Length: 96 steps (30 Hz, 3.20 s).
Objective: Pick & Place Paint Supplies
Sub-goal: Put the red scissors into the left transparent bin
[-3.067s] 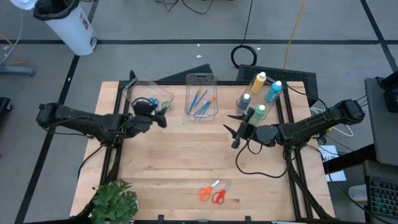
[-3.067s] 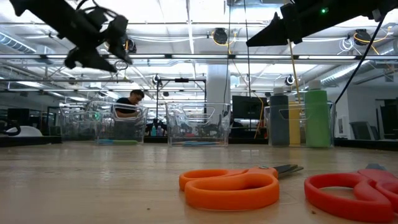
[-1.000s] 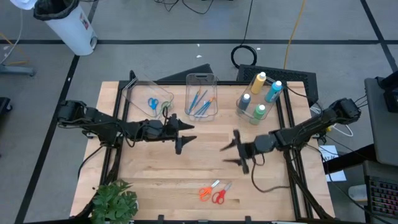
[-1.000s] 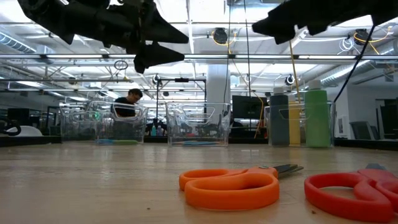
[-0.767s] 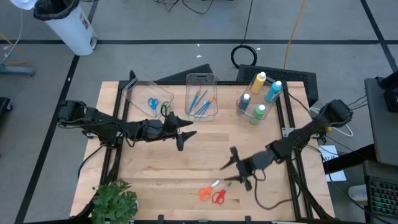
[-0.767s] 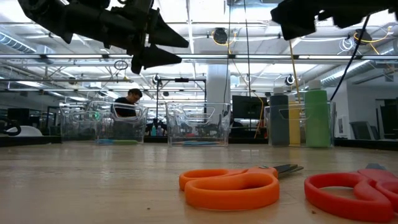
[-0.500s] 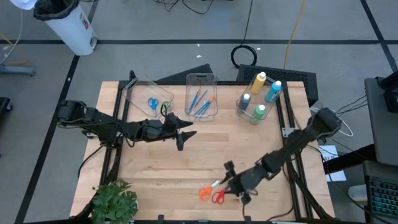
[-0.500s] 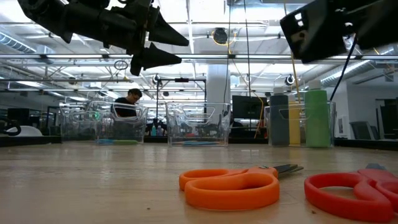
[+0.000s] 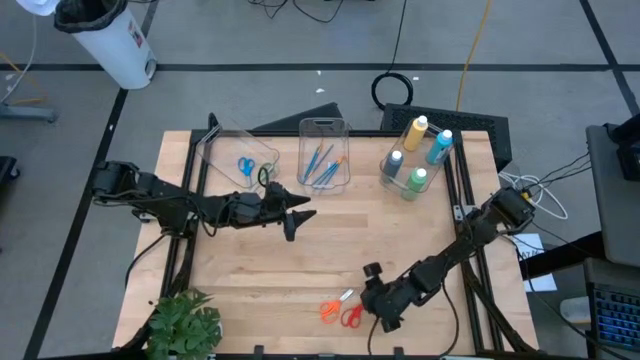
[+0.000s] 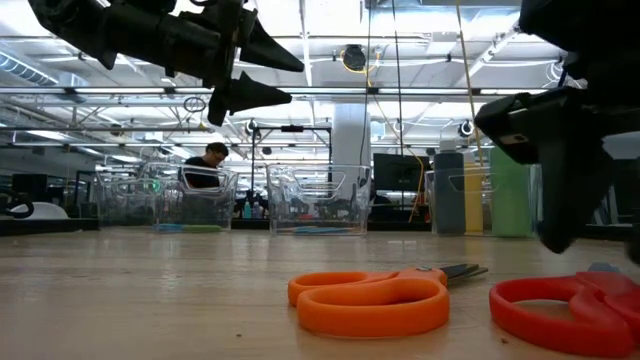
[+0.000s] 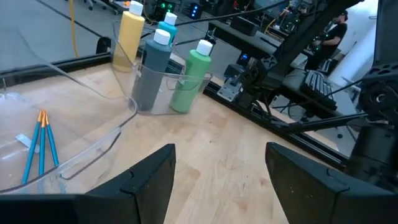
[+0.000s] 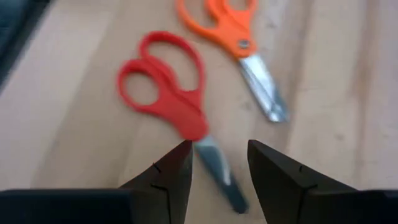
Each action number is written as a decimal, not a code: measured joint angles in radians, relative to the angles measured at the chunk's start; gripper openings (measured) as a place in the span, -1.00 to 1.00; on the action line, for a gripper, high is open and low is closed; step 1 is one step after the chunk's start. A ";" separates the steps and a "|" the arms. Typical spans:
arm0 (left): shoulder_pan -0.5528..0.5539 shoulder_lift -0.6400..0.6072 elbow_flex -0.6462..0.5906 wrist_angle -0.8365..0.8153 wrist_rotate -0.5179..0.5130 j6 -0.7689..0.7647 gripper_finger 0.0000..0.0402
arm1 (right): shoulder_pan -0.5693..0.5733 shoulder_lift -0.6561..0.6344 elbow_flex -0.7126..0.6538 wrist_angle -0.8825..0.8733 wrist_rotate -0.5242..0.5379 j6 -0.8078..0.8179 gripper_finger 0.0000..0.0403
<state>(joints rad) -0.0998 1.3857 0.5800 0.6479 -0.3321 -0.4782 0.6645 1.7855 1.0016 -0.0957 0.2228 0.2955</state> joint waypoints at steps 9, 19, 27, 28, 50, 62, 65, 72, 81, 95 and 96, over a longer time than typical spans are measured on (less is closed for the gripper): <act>0.000 0.000 0.000 0.000 0.000 0.001 0.26 | 0.012 -0.005 -0.087 0.031 0.067 0.101 -0.36; 0.000 0.000 0.000 -0.001 0.000 0.001 0.26 | -0.019 -0.003 -0.124 0.016 0.121 0.112 -0.45; 0.000 0.000 0.000 -0.001 0.000 0.002 0.26 | -0.088 -0.006 -0.125 0.018 0.163 0.138 -0.52; 0.000 0.000 0.000 -0.001 0.000 0.002 0.26 | -0.091 -0.006 -0.125 0.017 0.164 0.134 -0.53; 0.000 0.000 0.000 0.000 0.000 0.002 0.26 | -0.150 -0.017 -0.126 -0.009 0.096 0.084 -0.98; 0.000 0.000 0.000 0.000 0.000 0.002 0.26 | -0.118 -0.109 -0.131 -0.049 0.143 0.079 -0.98; 0.000 0.000 0.000 0.000 0.000 0.002 0.26 | -0.100 -0.135 -0.131 -0.062 0.153 0.081 -0.98; 0.000 0.000 0.000 0.000 0.000 0.002 0.26 | -0.053 -0.208 -0.129 -0.055 0.240 0.067 -0.99; 0.000 0.000 0.000 0.000 0.000 0.002 0.26 | -0.005 -0.252 -0.128 -0.053 0.411 0.032 -0.99; 0.000 0.000 0.000 0.000 0.000 0.002 0.26 | -0.005 -0.252 -0.127 -0.044 0.561 0.057 -1.00; 0.000 0.000 0.000 0.000 0.000 0.001 0.26 | -0.005 -0.252 -0.127 -0.044 0.560 0.058 -1.00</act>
<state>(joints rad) -0.1000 1.3857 0.5804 0.6479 -0.3321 -0.4769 0.6594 1.5337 0.8742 -0.1394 0.7831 0.3538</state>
